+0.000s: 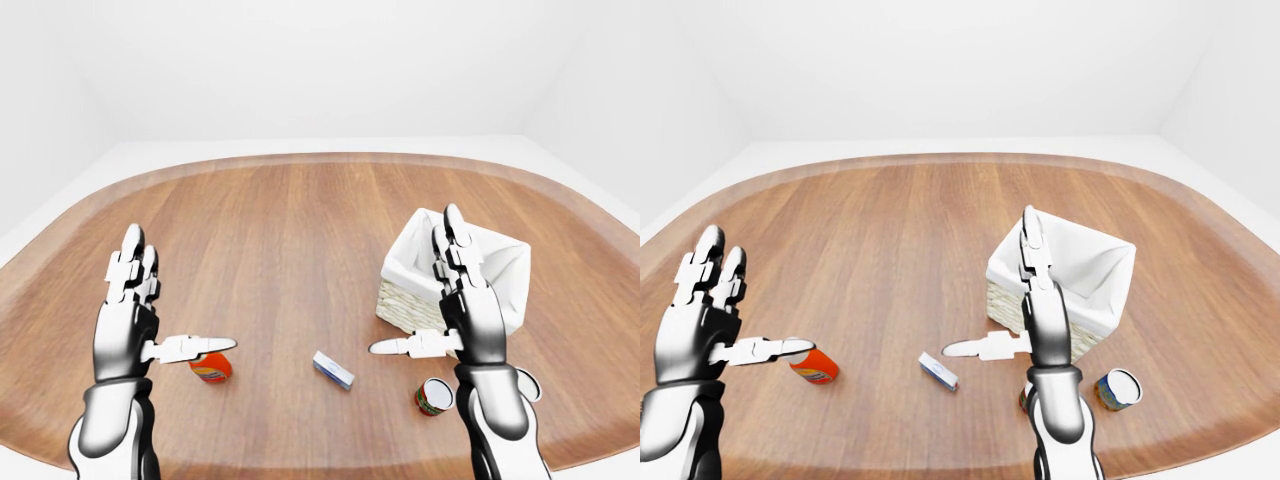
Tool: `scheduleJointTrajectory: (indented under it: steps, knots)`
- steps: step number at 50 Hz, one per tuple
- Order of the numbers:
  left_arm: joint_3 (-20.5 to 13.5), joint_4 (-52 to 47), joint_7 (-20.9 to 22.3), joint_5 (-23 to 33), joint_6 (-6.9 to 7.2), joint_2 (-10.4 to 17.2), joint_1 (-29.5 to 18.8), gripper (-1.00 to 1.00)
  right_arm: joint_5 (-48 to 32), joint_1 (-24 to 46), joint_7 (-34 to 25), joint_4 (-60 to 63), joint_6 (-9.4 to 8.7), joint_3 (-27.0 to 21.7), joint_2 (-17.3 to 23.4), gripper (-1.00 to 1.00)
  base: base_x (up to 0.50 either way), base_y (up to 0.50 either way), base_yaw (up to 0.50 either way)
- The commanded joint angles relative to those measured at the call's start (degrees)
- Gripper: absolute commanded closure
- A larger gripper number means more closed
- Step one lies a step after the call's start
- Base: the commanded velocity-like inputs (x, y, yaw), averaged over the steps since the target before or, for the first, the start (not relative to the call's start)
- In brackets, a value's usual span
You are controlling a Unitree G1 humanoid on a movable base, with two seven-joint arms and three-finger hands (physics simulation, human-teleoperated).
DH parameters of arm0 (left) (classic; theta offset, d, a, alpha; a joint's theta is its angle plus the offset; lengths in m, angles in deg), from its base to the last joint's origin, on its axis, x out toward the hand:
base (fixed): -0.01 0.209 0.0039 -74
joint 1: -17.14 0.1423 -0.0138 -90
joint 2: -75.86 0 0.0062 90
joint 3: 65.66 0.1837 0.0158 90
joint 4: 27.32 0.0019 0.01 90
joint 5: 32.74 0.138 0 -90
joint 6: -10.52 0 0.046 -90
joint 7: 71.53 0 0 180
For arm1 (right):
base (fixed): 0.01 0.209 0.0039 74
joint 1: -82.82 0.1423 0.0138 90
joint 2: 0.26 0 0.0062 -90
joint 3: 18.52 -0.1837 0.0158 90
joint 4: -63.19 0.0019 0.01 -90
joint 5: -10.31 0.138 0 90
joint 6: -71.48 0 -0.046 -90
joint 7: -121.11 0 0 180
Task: Pick up the ketchup, and put it in the basket.
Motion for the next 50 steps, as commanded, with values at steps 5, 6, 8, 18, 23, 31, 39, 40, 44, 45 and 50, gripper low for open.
scheduleJointTrajectory:
  steps: [5, 6, 8, 18, 23, 31, 39, 40, 44, 45, 50]
  knots:
    - [-1.79, 9.35, 0.74, 1.76, -0.05, 2.50, -2.06, -1.00, -0.26, 0.25, 0.45, -0.97, 0.00, 0.23, -0.08, -1.00, 0.00, 0.00, 0.00]
    - [-1.82, 9.98, 0.61, 1.92, -0.30, 2.72, -2.26, -1.00, -0.26, 0.27, 0.44, -0.94, 0.00, 0.26, -0.07, -1.00, 0.00, 0.00, 0.00]
    - [-1.76, 11.47, 0.44, 2.07, -1.11, 2.89, -2.30, -1.00, -0.09, 0.24, 0.41, -1.09, 0.00, 0.10, -0.03, -1.00, 0.00, 0.00, 0.00]
    - [-0.45, 13.38, 0.05, 2.99, -2.31, 2.73, -2.06, -1.00, 0.33, 1.66, 0.42, -1.69, 0.00, -0.44, -0.20, -1.00, 0.00, 0.00, 0.00]
    - [-1.43, 16.09, -0.47, 1.99, -2.71, 4.16, -3.46, -1.00, -0.38, 1.54, 0.87, -2.07, 0.00, 0.13, -0.29, -1.00, 0.00, 0.00, 0.00]
    - [-1.62, 20.63, -1.11, 2.19, -6.19, 4.56, -2.89, -1.00, -0.13, 2.41, 0.97, -2.11, 0.00, 0.15, -0.41, -1.00, 0.00, 0.00, 0.00]
    - [-1.70, 23.02, -1.29, 2.69, -8.01, 5.37, -3.27, -1.00, -0.32, 2.43, 1.08, -1.99, 0.00, 0.29, -0.27, -1.00, 0.00, 0.00, 0.00]
    - [-1.79, 23.33, -1.37, 2.71, -8.17, 5.49, -3.42, -1.00, -0.13, 2.49, 1.05, -2.23, 0.00, 0.09, -0.28, -1.00, 0.00, 0.00, 0.00]
    - [-2.02, 25.05, -1.72, 2.57, -8.63, 6.25, -4.09, -1.00, -0.48, 1.87, 1.29, -2.49, 0.00, 0.54, -0.34, -1.00, 0.00, 0.00, 0.00]
    - [-2.02, 24.83, -1.66, 2.56, -8.74, 6.20, -3.90, -1.00, -0.54, 1.87, 1.31, -2.60, 0.00, 0.55, -0.29, -1.00, 0.00, 0.00, 0.00]
    - [-1.89, 24.07, -1.76, 2.83, -8.43, 5.81, -3.57, -1.00, -0.18, 2.07, 1.01, -2.65, 0.00, 0.08, -0.21, -1.00, 0.00, 0.00, 0.00]
